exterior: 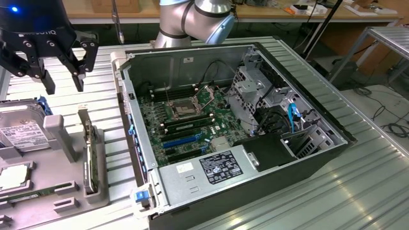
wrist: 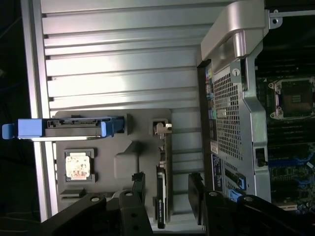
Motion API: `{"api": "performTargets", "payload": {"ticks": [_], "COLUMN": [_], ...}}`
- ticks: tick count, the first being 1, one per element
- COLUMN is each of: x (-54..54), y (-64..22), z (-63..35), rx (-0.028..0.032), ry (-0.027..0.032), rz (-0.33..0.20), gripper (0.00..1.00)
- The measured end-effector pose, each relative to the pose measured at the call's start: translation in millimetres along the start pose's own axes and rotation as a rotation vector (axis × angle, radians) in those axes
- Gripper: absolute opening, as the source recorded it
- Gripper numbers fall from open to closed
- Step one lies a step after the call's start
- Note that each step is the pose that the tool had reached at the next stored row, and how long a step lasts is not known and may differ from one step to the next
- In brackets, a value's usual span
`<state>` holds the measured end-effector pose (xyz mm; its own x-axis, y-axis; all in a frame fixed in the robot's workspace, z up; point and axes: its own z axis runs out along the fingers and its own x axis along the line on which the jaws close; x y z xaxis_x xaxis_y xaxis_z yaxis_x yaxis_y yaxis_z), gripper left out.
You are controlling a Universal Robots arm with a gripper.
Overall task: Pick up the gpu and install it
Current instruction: 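Pick up the gpu and move the gpu toward the slot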
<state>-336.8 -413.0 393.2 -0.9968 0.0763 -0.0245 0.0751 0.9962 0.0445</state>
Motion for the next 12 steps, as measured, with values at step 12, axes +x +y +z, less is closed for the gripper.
{"api": "performTargets", "payload": {"ticks": [12], "x": [-0.6], "y": [-8.1], "z": [-0.2], "rx": [0.0001], "ry": [0.0000], "rz": [0.000], "gripper": [0.48]}}
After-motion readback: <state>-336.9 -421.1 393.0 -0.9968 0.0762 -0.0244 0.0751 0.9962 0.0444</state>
